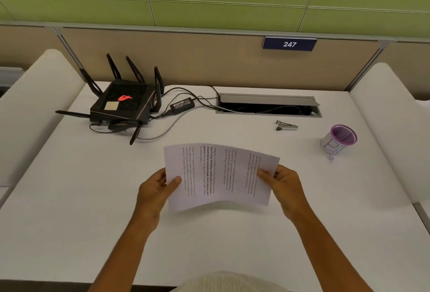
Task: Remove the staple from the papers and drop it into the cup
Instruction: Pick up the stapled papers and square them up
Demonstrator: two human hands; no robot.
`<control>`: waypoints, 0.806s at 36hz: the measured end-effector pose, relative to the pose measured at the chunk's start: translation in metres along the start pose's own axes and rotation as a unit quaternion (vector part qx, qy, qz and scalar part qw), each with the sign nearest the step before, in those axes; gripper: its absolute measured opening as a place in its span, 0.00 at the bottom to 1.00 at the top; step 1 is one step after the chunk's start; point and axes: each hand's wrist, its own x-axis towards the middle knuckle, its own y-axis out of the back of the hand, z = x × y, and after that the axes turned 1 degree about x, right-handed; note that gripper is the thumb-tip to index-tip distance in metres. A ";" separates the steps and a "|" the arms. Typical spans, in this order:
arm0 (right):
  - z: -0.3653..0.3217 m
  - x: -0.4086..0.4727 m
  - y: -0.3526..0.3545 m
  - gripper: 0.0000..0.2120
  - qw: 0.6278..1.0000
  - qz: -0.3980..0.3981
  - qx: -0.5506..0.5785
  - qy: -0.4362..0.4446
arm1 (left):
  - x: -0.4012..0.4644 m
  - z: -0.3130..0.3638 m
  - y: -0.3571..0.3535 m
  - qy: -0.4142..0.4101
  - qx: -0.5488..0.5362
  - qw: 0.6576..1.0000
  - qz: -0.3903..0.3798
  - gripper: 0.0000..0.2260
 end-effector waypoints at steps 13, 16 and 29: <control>0.032 -0.011 -0.002 0.13 0.998 0.000 -0.059 0.019 | -0.004 -0.015 -0.016 0.007 0.054 0.998 0.033 0.06; 0.041 -0.012 -0.002 0.13 0.998 0.015 -0.068 0.005 | -0.006 -0.022 -0.018 0.016 0.071 0.997 0.034 0.06; 0.044 -0.011 0.000 0.06 0.997 0.026 -0.069 -0.035 | -0.013 -0.034 -0.018 0.041 0.072 0.996 0.043 0.08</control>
